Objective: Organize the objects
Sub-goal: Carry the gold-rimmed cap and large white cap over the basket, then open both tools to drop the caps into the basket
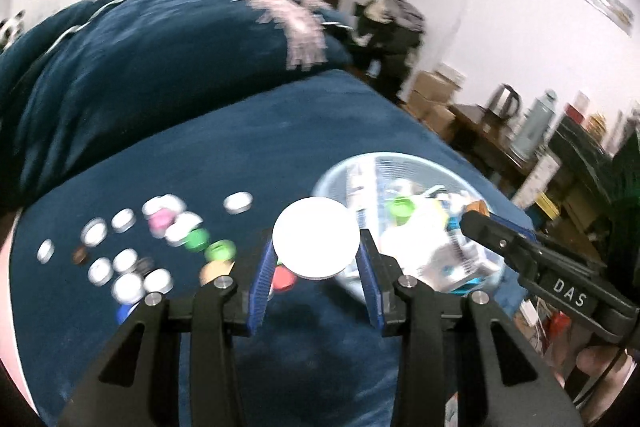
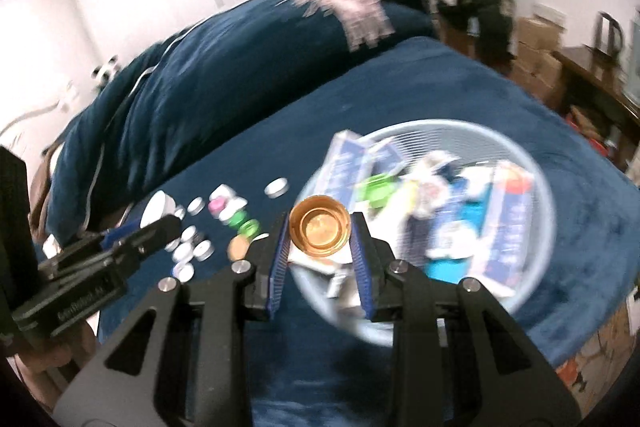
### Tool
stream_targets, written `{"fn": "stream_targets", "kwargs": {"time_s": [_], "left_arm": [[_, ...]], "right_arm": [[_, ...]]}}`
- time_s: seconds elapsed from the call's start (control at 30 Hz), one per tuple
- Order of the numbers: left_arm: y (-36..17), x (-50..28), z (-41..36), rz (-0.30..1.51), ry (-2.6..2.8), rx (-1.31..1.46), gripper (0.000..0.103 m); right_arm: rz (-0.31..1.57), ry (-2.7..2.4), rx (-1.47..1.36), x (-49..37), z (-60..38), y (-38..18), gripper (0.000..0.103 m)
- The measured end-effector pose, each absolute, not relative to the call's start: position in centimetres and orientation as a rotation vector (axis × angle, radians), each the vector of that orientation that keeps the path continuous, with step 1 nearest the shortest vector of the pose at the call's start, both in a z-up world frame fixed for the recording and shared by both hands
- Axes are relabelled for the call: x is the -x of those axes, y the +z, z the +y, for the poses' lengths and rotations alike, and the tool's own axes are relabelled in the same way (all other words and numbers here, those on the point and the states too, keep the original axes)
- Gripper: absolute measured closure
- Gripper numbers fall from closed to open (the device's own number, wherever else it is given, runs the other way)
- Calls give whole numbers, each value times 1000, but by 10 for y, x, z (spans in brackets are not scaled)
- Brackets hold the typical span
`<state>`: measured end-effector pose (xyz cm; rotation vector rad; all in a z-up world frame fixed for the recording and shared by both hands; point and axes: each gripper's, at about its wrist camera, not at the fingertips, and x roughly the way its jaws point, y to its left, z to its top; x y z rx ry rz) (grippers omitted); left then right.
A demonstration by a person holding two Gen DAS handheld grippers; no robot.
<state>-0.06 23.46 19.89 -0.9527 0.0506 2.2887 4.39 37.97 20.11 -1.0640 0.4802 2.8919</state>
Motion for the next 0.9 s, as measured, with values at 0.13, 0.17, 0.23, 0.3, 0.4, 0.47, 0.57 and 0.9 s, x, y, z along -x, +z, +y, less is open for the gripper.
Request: {"fn": "stream_targets", "kwargs": {"time_s": [0.13,0.17,0.23,0.3,0.4,0.47,0.57,0.9], "left_arm": [[212,-3,281,115,2231,905,62],[216,-3,293,137,2221,895,62],[221,2,313,165,2212,880,59],[220,11,330,189,2217,882,34],[213,24,335,200,2174,974,12],[211,24,317,140,2194,967,3],[203,20,281,77,2321,986,1],[174,16,172,2,2517,1103,1]], "right_arm": [[529,2837,1021,-44,410,207,72],[538,2829,1015,-42,415,208,72],[552,2795,1002,-35,426,211,72],[586,2743,1006,-26,438,209,68],[694,2653,1055,-24,454,199,52],[702,2661,1003,-35,455,201,47],[636,2676,936,-50,442,203,15],[449,2854,980,-44,363,218,7]]}}
